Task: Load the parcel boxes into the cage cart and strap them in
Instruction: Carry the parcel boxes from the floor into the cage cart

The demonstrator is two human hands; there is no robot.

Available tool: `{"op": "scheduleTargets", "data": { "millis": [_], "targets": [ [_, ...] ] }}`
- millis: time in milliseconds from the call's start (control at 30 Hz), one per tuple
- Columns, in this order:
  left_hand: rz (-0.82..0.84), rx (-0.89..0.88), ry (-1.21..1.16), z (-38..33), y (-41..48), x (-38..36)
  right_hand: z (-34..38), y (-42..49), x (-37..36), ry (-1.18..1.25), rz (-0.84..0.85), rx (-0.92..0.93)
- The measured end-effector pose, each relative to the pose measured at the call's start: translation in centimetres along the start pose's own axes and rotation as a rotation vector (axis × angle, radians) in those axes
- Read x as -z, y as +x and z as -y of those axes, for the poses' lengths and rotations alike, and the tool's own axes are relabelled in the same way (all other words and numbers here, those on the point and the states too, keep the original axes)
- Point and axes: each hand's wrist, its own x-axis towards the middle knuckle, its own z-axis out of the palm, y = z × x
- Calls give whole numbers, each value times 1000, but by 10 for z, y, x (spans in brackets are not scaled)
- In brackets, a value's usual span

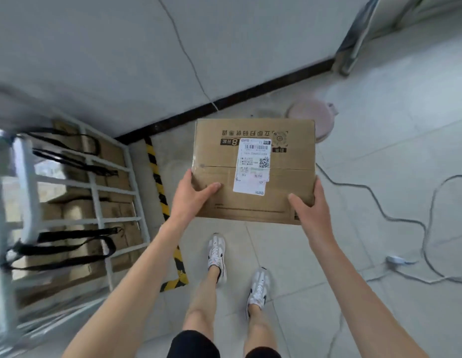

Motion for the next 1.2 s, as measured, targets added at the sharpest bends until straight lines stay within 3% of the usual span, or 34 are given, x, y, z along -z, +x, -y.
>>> {"op": "scheduleTargets", "data": {
  "millis": [167,300,500,700,833,1200],
  "targets": [
    [-228,-107,-48,-53,-125,111,107,-102,-5,62,126,164],
    [-436,-72,-91,-46,-233,209,156,-195,-42,45,309,308],
    [-776,92,-214,32,-383,321,182,-315,-153,-42,637,395],
    [-920,196,-460,155,-484,393,161,-423,-286,-215,883,343],
    [-912,248,-586,242,-528,430,127,-482,-358,-317,956,343],
    [-797,267,-593,394,-532,536,60,-568,-493,-437,802,238]
  ]
}}
